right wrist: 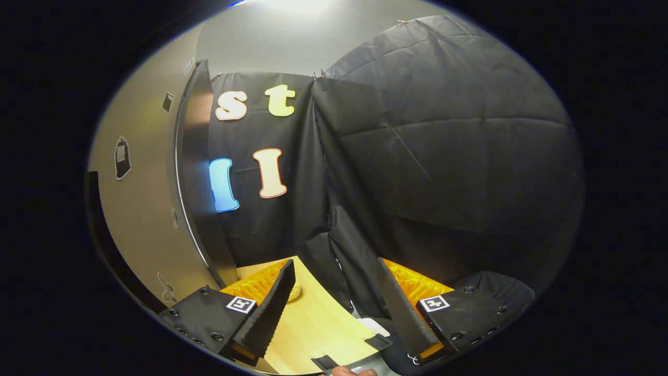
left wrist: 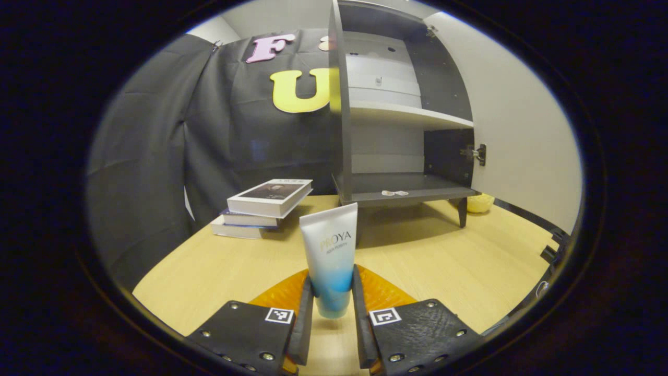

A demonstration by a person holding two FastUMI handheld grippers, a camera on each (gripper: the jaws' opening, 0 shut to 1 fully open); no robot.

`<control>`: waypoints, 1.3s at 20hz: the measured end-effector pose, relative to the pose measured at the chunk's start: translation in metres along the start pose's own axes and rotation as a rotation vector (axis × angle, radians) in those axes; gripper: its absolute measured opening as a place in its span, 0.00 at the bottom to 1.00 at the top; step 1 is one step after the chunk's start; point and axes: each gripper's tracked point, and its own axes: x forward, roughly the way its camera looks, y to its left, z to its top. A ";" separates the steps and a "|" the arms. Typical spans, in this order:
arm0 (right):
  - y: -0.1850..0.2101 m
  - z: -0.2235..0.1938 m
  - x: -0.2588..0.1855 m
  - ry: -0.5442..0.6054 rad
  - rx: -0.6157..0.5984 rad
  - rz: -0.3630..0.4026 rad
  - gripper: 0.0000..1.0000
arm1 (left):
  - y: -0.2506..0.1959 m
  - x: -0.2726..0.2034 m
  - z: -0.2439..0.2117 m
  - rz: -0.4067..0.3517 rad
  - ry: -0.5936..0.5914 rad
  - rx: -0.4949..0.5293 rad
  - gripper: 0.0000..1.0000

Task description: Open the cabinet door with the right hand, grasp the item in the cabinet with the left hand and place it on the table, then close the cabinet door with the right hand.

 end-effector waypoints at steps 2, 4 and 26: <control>0.001 -0.004 -0.005 0.003 -0.011 -0.011 0.98 | -0.003 0.001 -0.013 -0.015 0.009 -0.006 0.40; 0.009 -0.011 -0.005 0.030 -0.015 -0.008 0.93 | -0.008 0.004 -0.027 -0.030 0.023 -0.018 0.41; 0.010 -0.056 0.000 0.124 -0.040 0.012 0.98 | -0.008 -0.020 -0.005 -0.083 0.011 0.037 0.93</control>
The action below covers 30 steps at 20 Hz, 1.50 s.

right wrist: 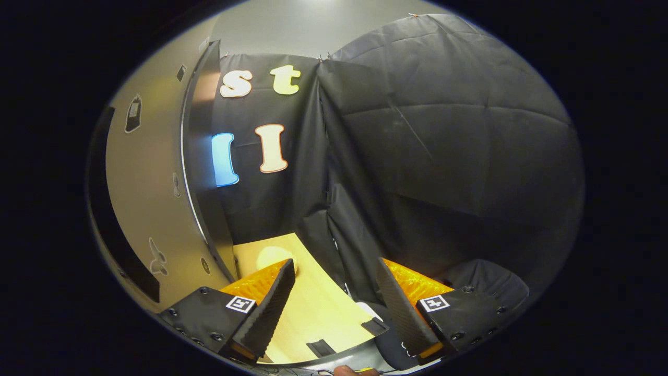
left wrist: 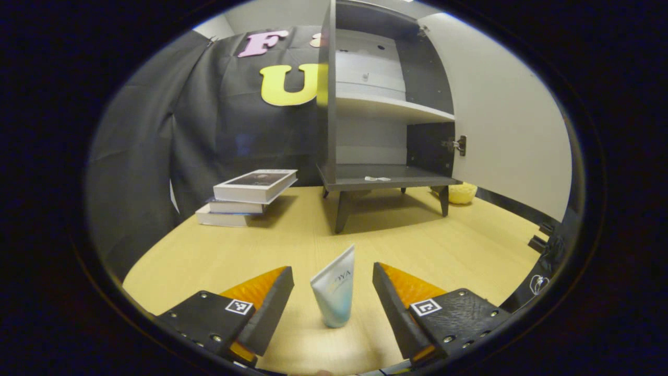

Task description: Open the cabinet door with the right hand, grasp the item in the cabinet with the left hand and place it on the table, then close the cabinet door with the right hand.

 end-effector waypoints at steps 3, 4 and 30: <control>-0.022 -0.016 0.015 0.026 0.040 0.001 0.94 | -0.004 -0.020 0.032 0.029 0.012 0.007 0.94; -0.031 -0.018 0.020 0.024 0.047 -0.001 0.94 | -0.005 -0.028 0.051 0.046 0.003 0.003 0.94; 0.035 0.084 -0.045 -0.163 0.004 0.524 0.98 | -0.024 -0.166 0.346 0.464 -0.166 -0.153 0.93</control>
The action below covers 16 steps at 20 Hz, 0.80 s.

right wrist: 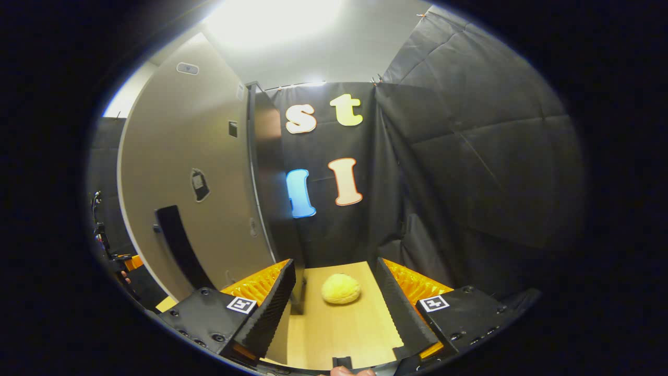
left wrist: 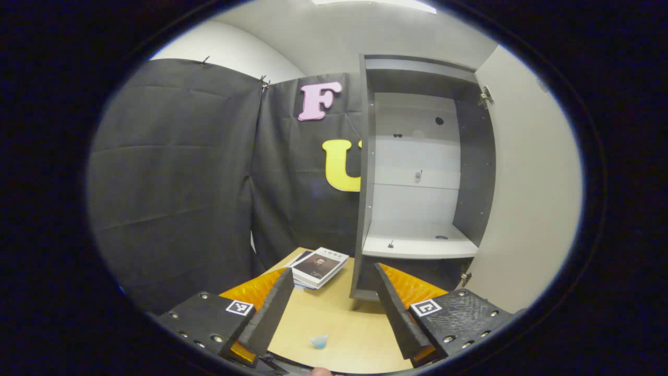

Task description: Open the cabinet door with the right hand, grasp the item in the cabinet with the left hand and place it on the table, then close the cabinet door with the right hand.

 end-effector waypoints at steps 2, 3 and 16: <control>0.013 0.004 -0.004 -0.014 -0.030 0.014 0.94 | 0.017 0.005 0.006 0.010 -0.006 0.002 0.93; 0.021 0.004 -0.004 -0.015 -0.036 0.022 0.97 | 0.025 0.008 0.006 0.015 -0.010 0.000 0.93; 0.068 0.002 -0.023 -0.009 -0.071 -0.075 0.96 | 0.096 0.064 -0.016 0.012 0.037 -0.008 0.94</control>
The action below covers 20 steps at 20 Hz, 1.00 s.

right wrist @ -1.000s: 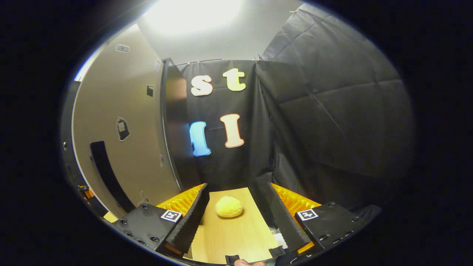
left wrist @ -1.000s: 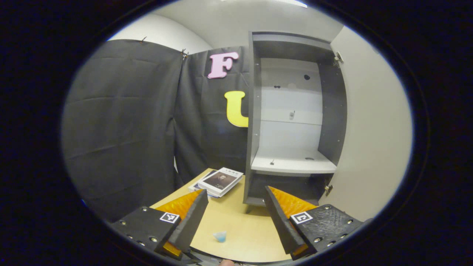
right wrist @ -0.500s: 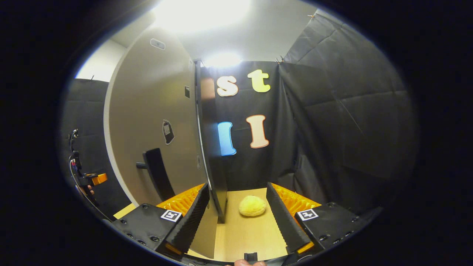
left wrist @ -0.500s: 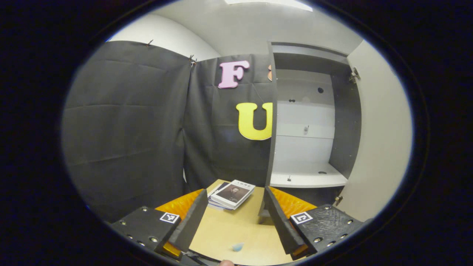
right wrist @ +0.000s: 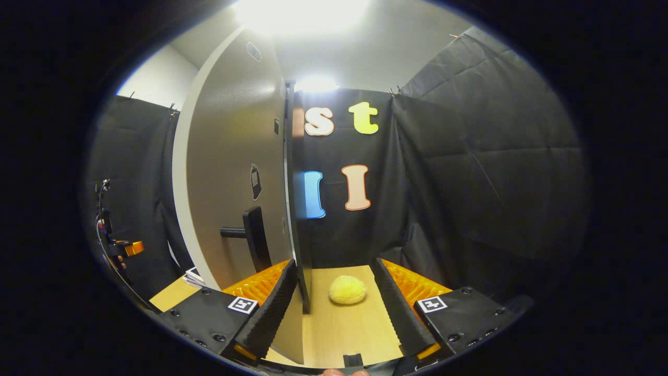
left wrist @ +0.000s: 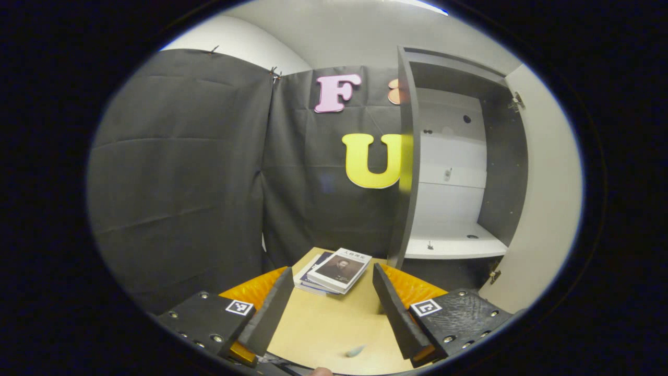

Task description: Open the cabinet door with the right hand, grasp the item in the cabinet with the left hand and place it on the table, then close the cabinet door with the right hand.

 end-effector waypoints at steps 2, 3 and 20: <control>0.004 -0.001 0.000 0.008 0.023 -0.010 0.91 | 0.007 0.010 0.001 0.000 0.001 0.002 0.94; 0.007 0.000 0.000 0.008 0.023 -0.019 0.90 | 0.010 0.015 0.003 -0.005 0.002 0.000 0.91; 0.148 -0.008 0.008 0.006 0.092 0.100 0.96 | 0.037 0.083 0.003 -0.096 0.005 -0.008 0.92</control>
